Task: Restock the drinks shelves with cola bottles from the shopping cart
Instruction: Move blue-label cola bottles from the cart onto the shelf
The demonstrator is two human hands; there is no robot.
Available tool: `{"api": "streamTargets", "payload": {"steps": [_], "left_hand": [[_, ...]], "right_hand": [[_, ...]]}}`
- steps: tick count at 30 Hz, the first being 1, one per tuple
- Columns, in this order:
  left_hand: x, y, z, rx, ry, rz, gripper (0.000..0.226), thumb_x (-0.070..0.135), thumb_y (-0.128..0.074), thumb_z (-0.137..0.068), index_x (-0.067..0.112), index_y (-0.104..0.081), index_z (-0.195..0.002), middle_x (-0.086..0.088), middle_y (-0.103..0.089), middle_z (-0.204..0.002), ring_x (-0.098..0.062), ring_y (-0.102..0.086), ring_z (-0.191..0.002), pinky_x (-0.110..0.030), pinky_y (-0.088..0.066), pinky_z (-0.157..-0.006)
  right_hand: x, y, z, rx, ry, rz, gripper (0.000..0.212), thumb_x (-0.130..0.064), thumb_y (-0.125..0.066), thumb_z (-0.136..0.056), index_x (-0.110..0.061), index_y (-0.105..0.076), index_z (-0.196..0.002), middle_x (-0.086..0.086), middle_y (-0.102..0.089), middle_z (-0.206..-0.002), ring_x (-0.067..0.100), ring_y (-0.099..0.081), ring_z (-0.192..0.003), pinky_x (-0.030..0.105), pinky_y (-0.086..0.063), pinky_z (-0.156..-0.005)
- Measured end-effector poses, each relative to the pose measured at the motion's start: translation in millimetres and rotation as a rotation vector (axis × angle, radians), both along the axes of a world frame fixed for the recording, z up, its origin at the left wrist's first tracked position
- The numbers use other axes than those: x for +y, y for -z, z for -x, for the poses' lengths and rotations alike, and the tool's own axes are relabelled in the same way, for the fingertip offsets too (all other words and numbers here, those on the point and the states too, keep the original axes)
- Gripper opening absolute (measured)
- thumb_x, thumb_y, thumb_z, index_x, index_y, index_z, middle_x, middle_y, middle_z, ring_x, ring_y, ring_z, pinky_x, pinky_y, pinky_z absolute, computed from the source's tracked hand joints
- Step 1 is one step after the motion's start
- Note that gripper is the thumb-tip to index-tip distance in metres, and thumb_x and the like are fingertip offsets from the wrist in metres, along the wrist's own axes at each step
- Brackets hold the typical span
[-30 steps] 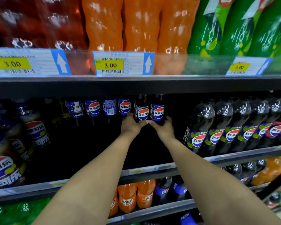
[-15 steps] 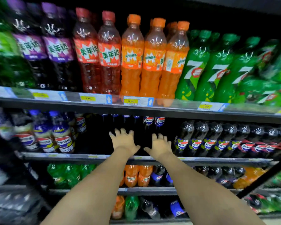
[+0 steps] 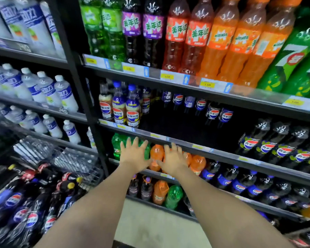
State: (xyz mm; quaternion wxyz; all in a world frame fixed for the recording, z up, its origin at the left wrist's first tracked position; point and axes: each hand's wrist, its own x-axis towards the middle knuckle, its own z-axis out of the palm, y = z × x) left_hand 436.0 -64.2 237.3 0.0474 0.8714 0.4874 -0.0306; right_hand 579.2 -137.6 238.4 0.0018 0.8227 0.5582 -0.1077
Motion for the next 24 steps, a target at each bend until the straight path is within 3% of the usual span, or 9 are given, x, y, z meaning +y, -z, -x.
{"api": "streamTargets", "payload": {"steps": [3,7,13,19,24], "left_hand": [[11.1,15.3,56.0,-0.004,-0.078,0.021,0.084,0.071,-0.045,-0.083,0.033,-0.015,-0.152,-0.009,-0.014,-0.16,-0.037,-0.01,-0.146,-0.058,-0.011,-0.116],[37.6,35.1,139.7,0.013,-0.163,0.029,0.084,0.073,-0.043,-0.082,0.032,-0.018,-0.151,-0.011,-0.019,-0.158,-0.037,-0.014,-0.144,-0.057,-0.013,-0.115],[92.5,72.2,262.9,0.058,-0.215,0.119,0.086,0.075,-0.043,-0.082,0.032,-0.016,-0.152,-0.009,-0.017,-0.159,-0.035,-0.014,-0.145,-0.055,-0.014,-0.115],[138.9,127.3,386.5,0.091,-0.288,0.287,0.089,0.077,-0.039,-0.082,0.03,-0.014,-0.152,-0.008,-0.015,-0.159,-0.036,-0.013,-0.145,-0.056,-0.014,-0.116],[138.7,169.1,443.8,0.096,-0.305,0.442,0.089,0.074,-0.042,-0.083,0.031,-0.008,-0.153,-0.008,-0.009,-0.161,-0.036,-0.009,-0.146,-0.055,-0.013,-0.117]], "right_hand": [[21.1,13.0,49.5,0.024,-0.085,-0.009,0.069,-0.057,-0.05,-0.088,-0.015,-0.032,-0.139,0.014,-0.024,-0.15,0.035,-0.025,-0.136,0.05,-0.028,-0.107],[57.6,33.3,124.9,0.039,-0.169,0.036,0.071,-0.057,-0.047,-0.089,-0.015,-0.027,-0.144,0.017,-0.021,-0.153,0.036,-0.021,-0.139,0.049,-0.026,-0.112],[111.6,67.6,240.4,0.066,-0.16,0.064,0.068,-0.055,-0.048,-0.09,-0.014,-0.03,-0.141,0.017,-0.027,-0.149,0.035,-0.024,-0.138,0.048,-0.025,-0.11],[152.0,114.0,349.3,0.114,-0.15,0.201,0.069,-0.056,-0.043,-0.092,-0.012,-0.027,-0.144,0.017,-0.028,-0.148,0.036,-0.026,-0.137,0.048,-0.026,-0.11],[144.3,157.2,398.9,0.137,-0.077,0.384,0.075,-0.061,-0.041,-0.091,-0.012,-0.025,-0.146,0.017,-0.027,-0.15,0.038,-0.026,-0.137,0.048,-0.03,-0.11]]}}
